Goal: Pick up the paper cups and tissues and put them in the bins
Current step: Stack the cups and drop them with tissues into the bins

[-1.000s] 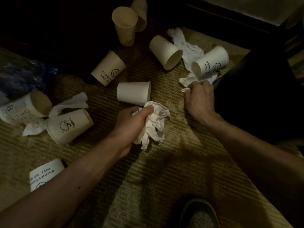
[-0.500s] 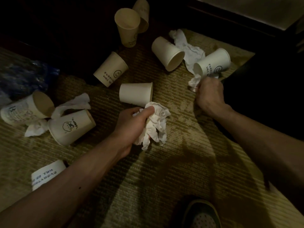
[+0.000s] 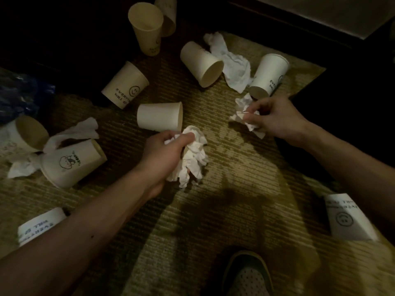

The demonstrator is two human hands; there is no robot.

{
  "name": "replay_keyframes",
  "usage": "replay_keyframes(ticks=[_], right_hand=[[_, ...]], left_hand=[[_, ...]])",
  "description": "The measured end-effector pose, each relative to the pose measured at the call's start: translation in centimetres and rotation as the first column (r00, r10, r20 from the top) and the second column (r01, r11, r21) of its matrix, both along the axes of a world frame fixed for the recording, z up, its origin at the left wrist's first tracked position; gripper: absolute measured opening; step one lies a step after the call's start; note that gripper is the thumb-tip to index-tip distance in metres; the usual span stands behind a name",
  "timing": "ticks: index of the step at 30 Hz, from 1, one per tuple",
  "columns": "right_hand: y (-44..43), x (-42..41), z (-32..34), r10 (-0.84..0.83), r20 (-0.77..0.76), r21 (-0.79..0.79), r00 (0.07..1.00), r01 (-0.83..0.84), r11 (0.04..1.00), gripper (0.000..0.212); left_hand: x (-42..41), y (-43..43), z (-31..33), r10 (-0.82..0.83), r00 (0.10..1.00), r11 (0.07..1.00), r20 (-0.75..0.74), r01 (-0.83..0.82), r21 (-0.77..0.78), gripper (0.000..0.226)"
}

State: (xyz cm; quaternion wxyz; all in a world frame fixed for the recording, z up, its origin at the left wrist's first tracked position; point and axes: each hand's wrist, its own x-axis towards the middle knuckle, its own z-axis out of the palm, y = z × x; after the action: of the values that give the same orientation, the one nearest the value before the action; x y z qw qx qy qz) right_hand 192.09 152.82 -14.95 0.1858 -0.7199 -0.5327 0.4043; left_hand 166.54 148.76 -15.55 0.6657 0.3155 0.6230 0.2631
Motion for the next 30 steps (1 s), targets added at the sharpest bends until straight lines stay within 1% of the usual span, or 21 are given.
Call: replay_keyframes(ticks=[3, 5, 7, 10, 13, 14, 16, 19, 21, 23, 25, 26, 27, 28, 29, 30], right_hand=[[-0.9, -1.2, 1.1, -0.078, -0.241, -0.071, 0.967, 0.063, 0.995, 0.007], [-1.5, -2.0, 1.9, -0.141, -0.434, -0.142, 0.890, 0.088, 0.986, 0.019], [-2.4, -3.1, 2.7, -0.163, -0.550, -0.187, 0.819, 0.069, 0.980, 0.028], [-3.9, -4.9, 3.3, -0.132, -0.621, -0.187, 0.773, 0.018, 0.982, 0.031], [-4.9, -5.9, 3.3, -0.108, -0.607, -0.143, 0.787, 0.025, 0.989, 0.023], [-5.2, -6.0, 3.4, -0.100, -0.595, -0.123, 0.798, 0.033, 0.992, 0.021], [-6.1, -6.0, 3.6, -0.060, -0.569, -0.077, 0.820, 0.019, 0.997, 0.015], [-8.1, -5.3, 4.2, 0.048, -0.485, -0.041, 0.873, -0.077, 0.996, 0.010], [-9.9, -4.3, 4.7, 0.073, -0.430, -0.048, 0.900, -0.104, 0.993, 0.009], [-11.9, -3.0, 5.1, 0.003, -0.400, -0.055, 0.916, -0.027, 0.998, 0.009], [-14.0, -1.3, 5.2, -0.143, -0.371, -0.057, 0.918, 0.131, 0.990, 0.010], [-15.1, -0.1, 5.2, -0.208, -0.310, -0.032, 0.928, 0.208, 0.978, 0.009], [-16.4, 1.2, 5.1, -0.245, -0.166, 0.030, 0.955, 0.253, 0.967, 0.008], [-17.7, 2.8, 4.7, -0.261, 0.053, 0.109, 0.964, 0.254, 0.961, 0.007], [-18.9, 4.2, 4.3, -0.264, 0.281, 0.170, 0.923, 0.224, 0.960, 0.014], [-20.1, 5.5, 3.6, -0.265, 0.453, 0.198, 0.851, 0.194, 0.961, 0.025]], left_hand=[[0.8, 0.2, 0.6, 0.035, 0.998, 0.999, 0.046, -0.034, -0.027, 0.021], [1.3, 0.2, 1.3, 0.055, 0.991, 0.998, 0.124, -0.050, -0.046, 0.031], [1.6, 0.2, 2.0, 0.051, 0.976, 0.998, 0.213, -0.041, -0.051, 0.040], [1.9, 0.1, 2.7, -0.024, 0.950, 0.998, 0.312, 0.043, -0.055, 0.046], [2.1, -0.4, 3.4, -0.113, 0.907, 0.985, 0.404, 0.156, -0.073, 0.044], [2.1, -0.6, 3.6, -0.133, 0.905, 0.983, 0.403, 0.174, -0.065, 0.045], [2.4, -1.0, 3.8, -0.196, 0.920, 0.977, 0.341, 0.212, -0.010, 0.044], [3.1, -1.8, 3.7, -0.271, 0.940, 0.962, 0.208, 0.264, 0.063, 0.032], [4.0, -2.5, 3.5, -0.323, 0.934, 0.946, 0.155, 0.312, 0.088, 0.025], [5.5, -3.3, 3.5, -0.375, 0.919, 0.926, 0.123, 0.364, 0.098, 0.019], [7.1, -4.1, 3.5, -0.422, 0.902, 0.905, 0.092, 0.414, 0.100, 0.019], [7.8, -4.3, 3.4, -0.445, 0.892, 0.894, 0.078, 0.437, 0.096, 0.020], [8.5, -4.6, 3.4, -0.466, 0.882, 0.883, 0.063, 0.460, 0.093, 0.021], [9.2, -4.8, 3.4, -0.489, 0.871, 0.870, 0.051, 0.484, 0.094, 0.021], [9.8, -5.1, 3.4, -0.514, 0.857, 0.855, 0.039, 0.508, 0.099, 0.021], [10.4, -5.3, 3.4, -0.539, 0.842, 0.840, 0.032, 0.533, 0.103, 0.021]])
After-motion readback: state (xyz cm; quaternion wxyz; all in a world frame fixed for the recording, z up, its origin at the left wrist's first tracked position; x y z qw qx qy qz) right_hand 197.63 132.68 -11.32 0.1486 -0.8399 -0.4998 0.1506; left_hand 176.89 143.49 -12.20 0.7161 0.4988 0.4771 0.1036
